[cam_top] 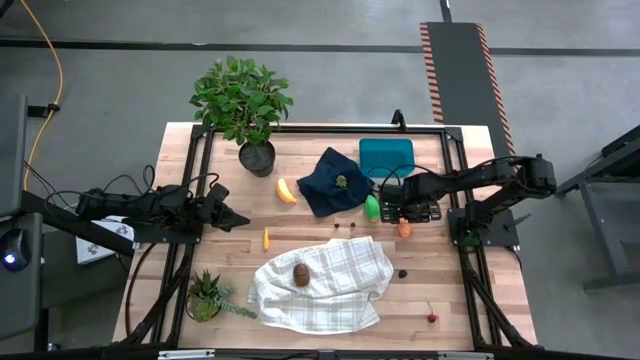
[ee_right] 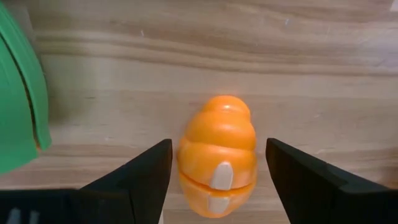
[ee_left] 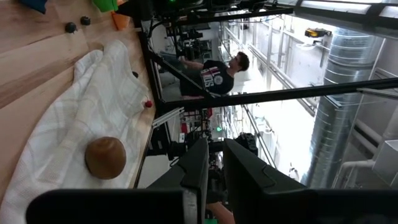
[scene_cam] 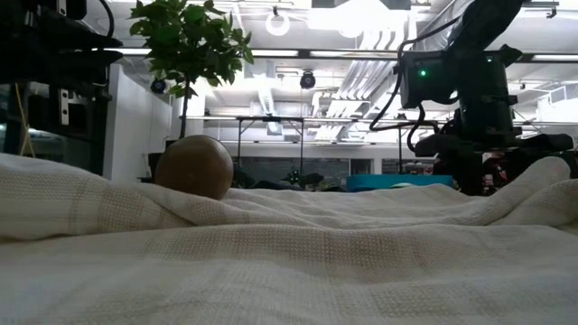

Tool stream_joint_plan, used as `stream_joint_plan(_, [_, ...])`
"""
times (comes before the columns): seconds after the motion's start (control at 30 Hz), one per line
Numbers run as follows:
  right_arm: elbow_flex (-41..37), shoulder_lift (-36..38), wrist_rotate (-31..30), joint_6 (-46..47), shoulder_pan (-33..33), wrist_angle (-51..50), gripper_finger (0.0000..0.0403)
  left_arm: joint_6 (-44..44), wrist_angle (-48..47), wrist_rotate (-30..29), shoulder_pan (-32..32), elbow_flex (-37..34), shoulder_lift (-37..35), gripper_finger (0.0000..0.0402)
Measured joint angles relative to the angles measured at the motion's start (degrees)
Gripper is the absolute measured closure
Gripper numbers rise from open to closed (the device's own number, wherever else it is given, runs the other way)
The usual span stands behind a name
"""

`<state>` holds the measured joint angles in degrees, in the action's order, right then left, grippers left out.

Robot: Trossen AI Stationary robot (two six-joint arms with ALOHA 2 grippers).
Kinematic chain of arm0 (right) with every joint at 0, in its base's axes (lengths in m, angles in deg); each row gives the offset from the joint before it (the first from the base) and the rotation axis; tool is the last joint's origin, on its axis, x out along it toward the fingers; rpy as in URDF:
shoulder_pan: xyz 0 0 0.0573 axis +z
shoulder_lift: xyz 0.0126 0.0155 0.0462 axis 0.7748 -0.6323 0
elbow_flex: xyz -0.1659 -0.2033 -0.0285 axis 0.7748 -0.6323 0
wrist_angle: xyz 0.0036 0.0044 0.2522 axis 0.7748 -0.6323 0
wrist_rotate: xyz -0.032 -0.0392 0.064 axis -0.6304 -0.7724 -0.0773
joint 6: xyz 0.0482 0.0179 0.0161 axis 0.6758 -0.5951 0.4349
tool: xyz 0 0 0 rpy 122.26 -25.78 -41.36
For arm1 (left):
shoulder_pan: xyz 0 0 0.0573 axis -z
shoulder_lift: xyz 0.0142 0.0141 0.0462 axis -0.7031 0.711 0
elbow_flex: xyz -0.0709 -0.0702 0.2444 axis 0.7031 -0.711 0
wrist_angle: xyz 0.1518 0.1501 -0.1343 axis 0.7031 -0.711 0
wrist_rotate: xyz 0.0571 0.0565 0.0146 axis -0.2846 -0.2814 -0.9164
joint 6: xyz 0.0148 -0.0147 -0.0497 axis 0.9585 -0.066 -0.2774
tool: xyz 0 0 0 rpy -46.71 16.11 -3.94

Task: Pick and placing Produce into tupperware
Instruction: Put the yellow durian into the blue bin

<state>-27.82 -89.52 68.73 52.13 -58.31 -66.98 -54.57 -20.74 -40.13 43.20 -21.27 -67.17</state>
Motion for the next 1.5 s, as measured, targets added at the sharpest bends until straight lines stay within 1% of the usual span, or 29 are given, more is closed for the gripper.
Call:
stream_joint_plan(0.17, [0.0,0.0,0.1,0.0,0.0,0.0,0.0157,0.0,0.0,0.0,0.0,0.0,0.0,0.0362])
stream_joint_plan(0.53, [0.0,0.1,0.2,0.0,0.0,0.0,0.0202,0.0,0.0,0.0,0.0,0.0,0.0,0.0362])
stream_joint_plan(0.93, [0.0,0.1,0.2,-0.1,0.0,0.0,0.0206,0.0,0.0,0.0,0.0,0.0,0.0,0.0362])
stream_joint_plan(1.03, [0.2,0.1,0.2,-1.9,0.0,-0.1,0.0206,0.0,0.0,0.0,0.0,0.0,0.0,0.0362])
stream_joint_plan(1.27, [3.7,0.2,0.0,-4.8,0.0,-2.9,0.0206,0.0,0.0,0.0,0.0,0.0,0.0,0.0362])
stream_joint_plan(1.5, [9.0,0.2,-2.7,-6.4,0.0,-6.4,0.0206,0.0,0.0,0.0,0.0,0.0,0.0,0.0362])
